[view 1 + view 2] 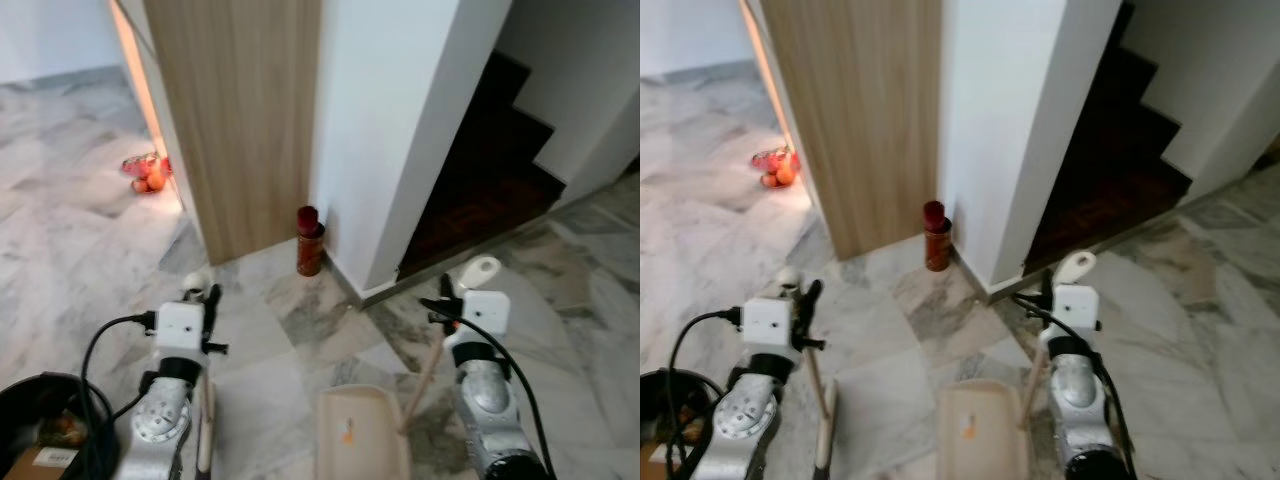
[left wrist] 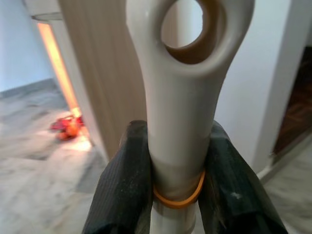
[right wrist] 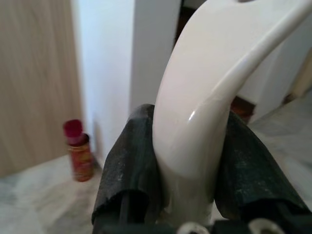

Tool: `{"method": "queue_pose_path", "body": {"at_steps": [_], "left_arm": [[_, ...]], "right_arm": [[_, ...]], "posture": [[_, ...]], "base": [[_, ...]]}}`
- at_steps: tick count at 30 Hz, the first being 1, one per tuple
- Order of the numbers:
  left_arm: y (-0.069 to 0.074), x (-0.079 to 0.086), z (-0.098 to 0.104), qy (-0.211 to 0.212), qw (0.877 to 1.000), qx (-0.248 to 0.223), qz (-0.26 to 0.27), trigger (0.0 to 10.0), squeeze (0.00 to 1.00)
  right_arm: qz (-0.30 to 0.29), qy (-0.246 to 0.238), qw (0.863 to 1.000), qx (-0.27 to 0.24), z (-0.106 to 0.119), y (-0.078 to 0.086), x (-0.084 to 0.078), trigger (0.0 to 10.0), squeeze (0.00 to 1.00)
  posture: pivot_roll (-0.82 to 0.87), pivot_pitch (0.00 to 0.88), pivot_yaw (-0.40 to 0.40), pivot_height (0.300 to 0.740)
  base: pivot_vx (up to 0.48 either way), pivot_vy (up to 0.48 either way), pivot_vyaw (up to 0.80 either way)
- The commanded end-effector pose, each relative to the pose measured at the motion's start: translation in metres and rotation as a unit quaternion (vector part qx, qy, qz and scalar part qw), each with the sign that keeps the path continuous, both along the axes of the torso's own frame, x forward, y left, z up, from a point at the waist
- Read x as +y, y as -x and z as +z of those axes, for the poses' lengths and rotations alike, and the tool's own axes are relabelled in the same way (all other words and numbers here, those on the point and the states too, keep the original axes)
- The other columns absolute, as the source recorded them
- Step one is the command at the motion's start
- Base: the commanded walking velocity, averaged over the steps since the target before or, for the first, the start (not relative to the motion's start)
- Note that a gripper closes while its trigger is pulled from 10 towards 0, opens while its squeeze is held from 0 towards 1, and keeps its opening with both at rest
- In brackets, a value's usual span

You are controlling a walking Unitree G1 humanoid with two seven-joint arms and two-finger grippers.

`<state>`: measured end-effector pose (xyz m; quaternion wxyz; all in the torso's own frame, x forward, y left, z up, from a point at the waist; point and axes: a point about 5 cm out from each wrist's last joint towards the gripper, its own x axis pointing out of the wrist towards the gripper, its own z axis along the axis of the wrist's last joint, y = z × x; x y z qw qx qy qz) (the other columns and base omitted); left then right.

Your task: Sweep floor

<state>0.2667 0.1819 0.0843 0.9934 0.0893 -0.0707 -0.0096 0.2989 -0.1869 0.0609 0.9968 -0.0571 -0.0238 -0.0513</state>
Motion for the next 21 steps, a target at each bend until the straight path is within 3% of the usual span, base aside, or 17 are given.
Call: {"method": "queue_pose_path", "body": {"at_steps": [1, 10, 21], "left_arm": [[-0.002, 0.0011, 0.0066, -0.006, 1.0, -0.014, -0.007, 10.0, 0.0], [-0.005, -0.0004, 0.0077, -0.012, 1.0, -0.012, -0.023, 10.0, 0.0], [-0.0114, -0.0071, 0.0112, -0.01, 0.999, -0.016, -0.034, 10.0, 0.0]], "right_arm": [[-0.001, -0.001, 1.0, -0.012, 0.0058, -0.0028, 0.0011, 10.0, 0.0], [-0.007, -0.009, 1.0, -0.015, 0.0051, -0.0018, 0.0044, 10.0, 0.0], [-0.007, -0.01, 1.0, -0.02, 0.0066, -0.0021, 0.0064, 10.0, 0.0]], "posture": [[0.13, 0.0, -0.031, 0.74], [0.12, 0.0, -0.001, 0.74], [0.11, 0.0, -0.001, 0.74]], "base": [[0.0, 0.0, -0.79], [0.0, 0.0, -0.78], [0.0, 0.0, 0.0]]}}
